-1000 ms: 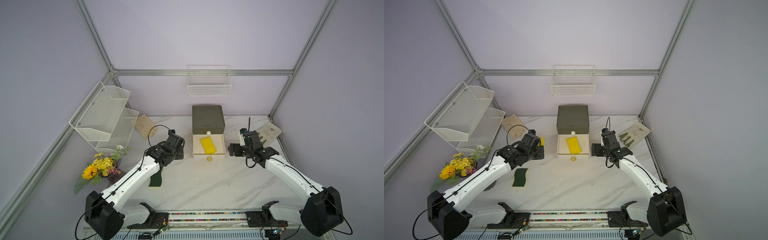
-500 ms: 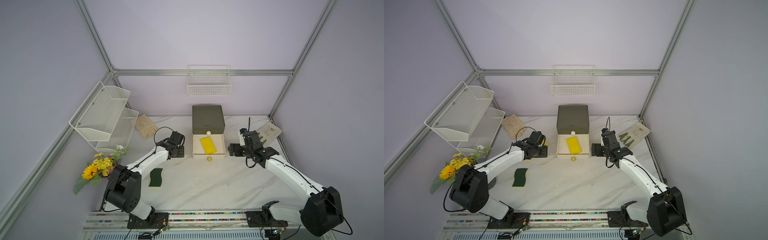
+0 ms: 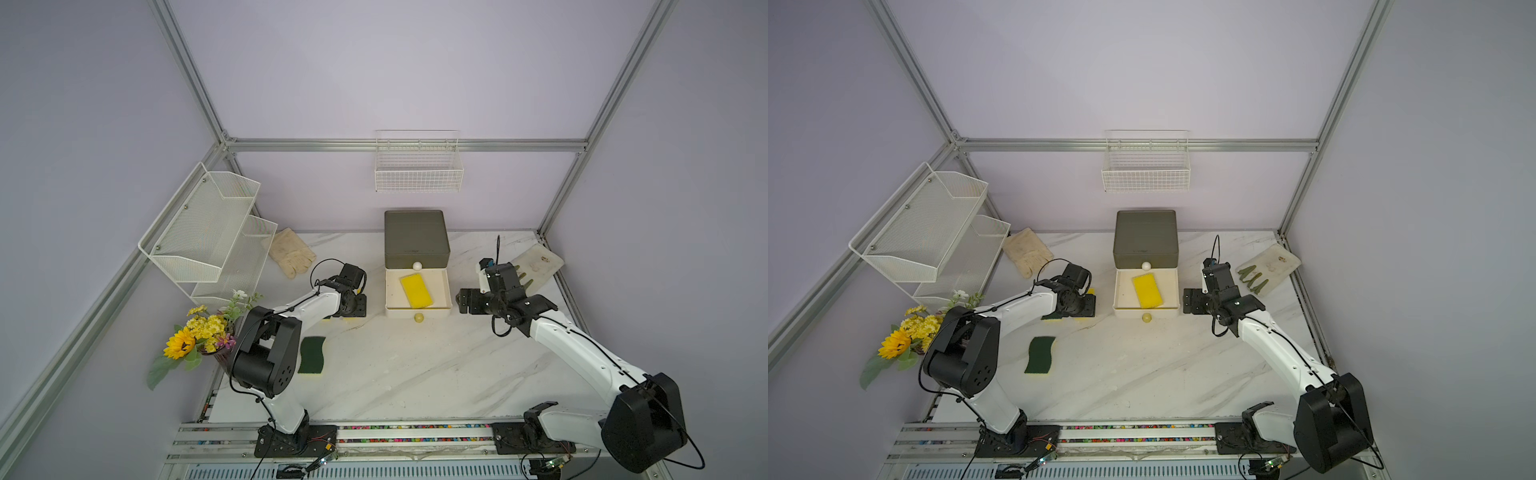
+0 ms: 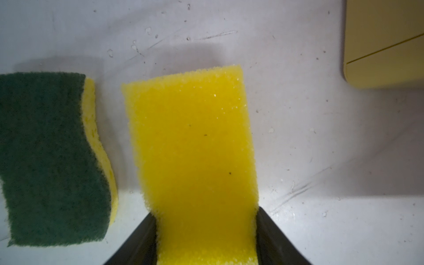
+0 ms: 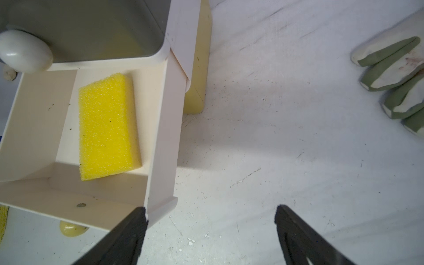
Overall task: Take the sponge out of the drawer
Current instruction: Place the sponge at the center of the board.
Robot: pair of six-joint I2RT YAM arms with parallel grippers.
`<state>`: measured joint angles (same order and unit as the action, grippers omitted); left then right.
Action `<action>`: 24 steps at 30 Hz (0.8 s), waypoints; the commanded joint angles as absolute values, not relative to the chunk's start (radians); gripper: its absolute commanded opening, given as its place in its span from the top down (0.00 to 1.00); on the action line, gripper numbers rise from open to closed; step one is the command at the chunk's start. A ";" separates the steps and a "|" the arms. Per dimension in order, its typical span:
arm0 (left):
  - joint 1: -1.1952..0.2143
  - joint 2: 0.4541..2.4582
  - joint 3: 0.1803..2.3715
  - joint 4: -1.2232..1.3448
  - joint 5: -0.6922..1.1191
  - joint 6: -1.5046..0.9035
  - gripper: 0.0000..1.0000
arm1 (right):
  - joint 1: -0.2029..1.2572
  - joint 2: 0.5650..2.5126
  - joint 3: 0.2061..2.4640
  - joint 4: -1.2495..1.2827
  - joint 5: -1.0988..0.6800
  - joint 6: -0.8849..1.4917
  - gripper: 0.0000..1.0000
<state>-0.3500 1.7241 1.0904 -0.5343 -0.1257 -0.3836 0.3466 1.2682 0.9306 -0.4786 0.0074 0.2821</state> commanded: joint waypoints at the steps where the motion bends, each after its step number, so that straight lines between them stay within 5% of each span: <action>1: -0.341 1.726 1.118 -0.504 -0.102 -0.362 0.38 | 0.340 1.270 0.920 -0.465 0.017 0.270 0.08; 24: -0.319 1.785 1.141 -0.525 -0.112 -0.293 0.24 | 0.339 1.260 0.909 -0.466 0.016 0.273 0.08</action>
<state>-0.3271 1.7828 1.1118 -0.5362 -0.1078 -0.3206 0.3466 1.2682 0.9215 -0.4782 0.0078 0.2821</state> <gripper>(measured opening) 0.754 0.916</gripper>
